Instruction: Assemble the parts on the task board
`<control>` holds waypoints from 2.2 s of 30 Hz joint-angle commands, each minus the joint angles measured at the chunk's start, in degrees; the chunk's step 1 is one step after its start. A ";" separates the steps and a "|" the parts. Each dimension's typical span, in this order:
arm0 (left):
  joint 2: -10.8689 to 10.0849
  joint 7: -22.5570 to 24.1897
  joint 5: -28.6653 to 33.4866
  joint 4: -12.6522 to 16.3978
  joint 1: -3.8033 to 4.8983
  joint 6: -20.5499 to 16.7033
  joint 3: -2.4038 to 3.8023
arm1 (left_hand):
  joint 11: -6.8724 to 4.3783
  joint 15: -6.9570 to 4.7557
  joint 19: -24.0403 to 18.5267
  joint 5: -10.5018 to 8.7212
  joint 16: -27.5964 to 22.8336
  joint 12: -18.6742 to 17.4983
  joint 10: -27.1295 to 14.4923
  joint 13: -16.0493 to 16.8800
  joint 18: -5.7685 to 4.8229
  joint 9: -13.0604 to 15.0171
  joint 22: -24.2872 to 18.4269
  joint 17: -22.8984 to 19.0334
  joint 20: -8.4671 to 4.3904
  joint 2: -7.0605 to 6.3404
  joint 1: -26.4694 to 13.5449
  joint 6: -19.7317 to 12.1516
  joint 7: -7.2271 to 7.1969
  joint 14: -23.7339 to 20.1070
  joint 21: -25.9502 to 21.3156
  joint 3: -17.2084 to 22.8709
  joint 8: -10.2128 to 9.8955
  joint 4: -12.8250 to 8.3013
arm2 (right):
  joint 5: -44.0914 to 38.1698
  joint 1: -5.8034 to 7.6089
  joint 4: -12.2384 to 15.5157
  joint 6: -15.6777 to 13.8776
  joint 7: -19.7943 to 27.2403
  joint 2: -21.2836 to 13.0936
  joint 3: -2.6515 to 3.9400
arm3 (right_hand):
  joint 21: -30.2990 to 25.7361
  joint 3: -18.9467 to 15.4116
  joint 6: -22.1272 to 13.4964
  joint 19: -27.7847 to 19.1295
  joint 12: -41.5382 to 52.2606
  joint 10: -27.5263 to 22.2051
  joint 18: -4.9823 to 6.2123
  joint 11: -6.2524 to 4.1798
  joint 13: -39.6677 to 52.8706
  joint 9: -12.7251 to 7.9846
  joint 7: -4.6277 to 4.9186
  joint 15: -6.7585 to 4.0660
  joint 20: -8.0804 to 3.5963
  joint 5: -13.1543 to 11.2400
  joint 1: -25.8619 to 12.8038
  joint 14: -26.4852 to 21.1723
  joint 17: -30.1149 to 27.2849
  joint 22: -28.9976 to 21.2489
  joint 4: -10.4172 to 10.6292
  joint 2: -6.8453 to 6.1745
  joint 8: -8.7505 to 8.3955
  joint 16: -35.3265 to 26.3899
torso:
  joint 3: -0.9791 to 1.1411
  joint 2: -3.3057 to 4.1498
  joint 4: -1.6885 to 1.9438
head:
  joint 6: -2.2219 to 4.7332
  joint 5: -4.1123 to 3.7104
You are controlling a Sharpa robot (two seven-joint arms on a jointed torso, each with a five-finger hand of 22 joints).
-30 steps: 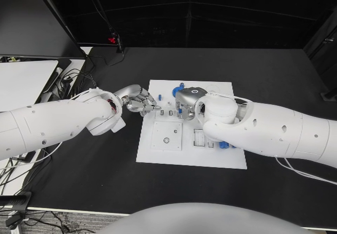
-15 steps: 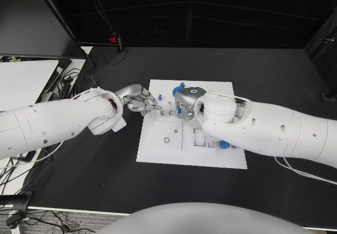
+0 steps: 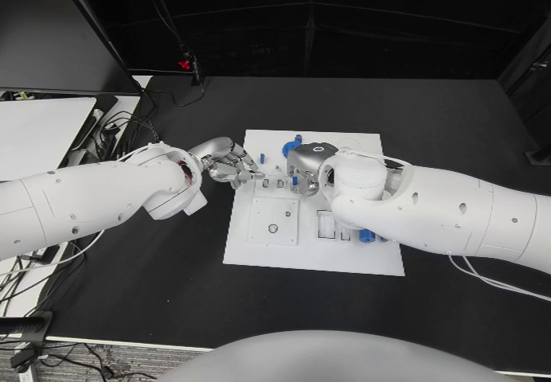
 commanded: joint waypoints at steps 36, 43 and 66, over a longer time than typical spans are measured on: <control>1.36 4.46 -3.92 0.76 4.23 1.31 0.09 | -1.32 -1.87 30.11 4.11 44.88 49.23 32.07 70.71 -7.57 2.12 53.50 68.73 -3.06 -2.37 -8.39 -6.22 -0.66 36.40 48.42 3.73 9.35 0.25 | 54.97 0.51 11.82 -34.89 47.69 -21.27 0.02 | -4.17 -13.50 -15.64 2.32 0.14 5.96 0.37 1.05 15.06 2.32 1.53 1.75 1.36 8.88 -5.95 6.16 15.10 13.39 13.32 0.24 15.13 0.14 | 0.66 -0.69 -1.09 | 0.66 0.91; 5.94 -3.26 -7.00 -2.11 7.19 11.44 0.10 | -0.87 -1.87 38.00 3.35 44.88 49.23 32.07 70.71 -9.79 4.42 61.99 68.73 -2.16 -2.32 -9.84 -3.40 -1.01 36.40 54.00 4.61 12.43 0.10 | 69.21 0.54 12.34 -29.53 52.32 -26.89 -0.02 | -5.78 -15.71 -17.94 0.75 0.14 5.96 0.85 1.91 15.06 3.04 2.32 2.61 2.29 9.73 -6.36 6.16 15.10 12.78 13.53 3.32 19.37 0.14 | 1.17 -1.18 -2.00 | 0.83 1.05; 17.82 -26.36 -9.46 -10.64 7.87 28.46 0.10 | -2.95 -3.82 38.00 -0.27 44.88 49.23 32.07 70.71 -9.79 18.12 61.99 68.73 -3.95 0.80 -22.86 -3.85 -3.18 36.40 54.00 0.57 23.55 0.18 | 77.08 0.51 11.51 -24.93 53.30 -33.31 -0.14 | -7.63 -18.87 -18.75 -0.98 0.14 5.96 1.41 2.73 15.06 3.24 3.12 3.36 3.11 10.24 -9.83 6.16 15.10 12.04 13.59 5.80 22.98 0.14 | 1.08 -1.26 -1.83 | 0.99 -0.67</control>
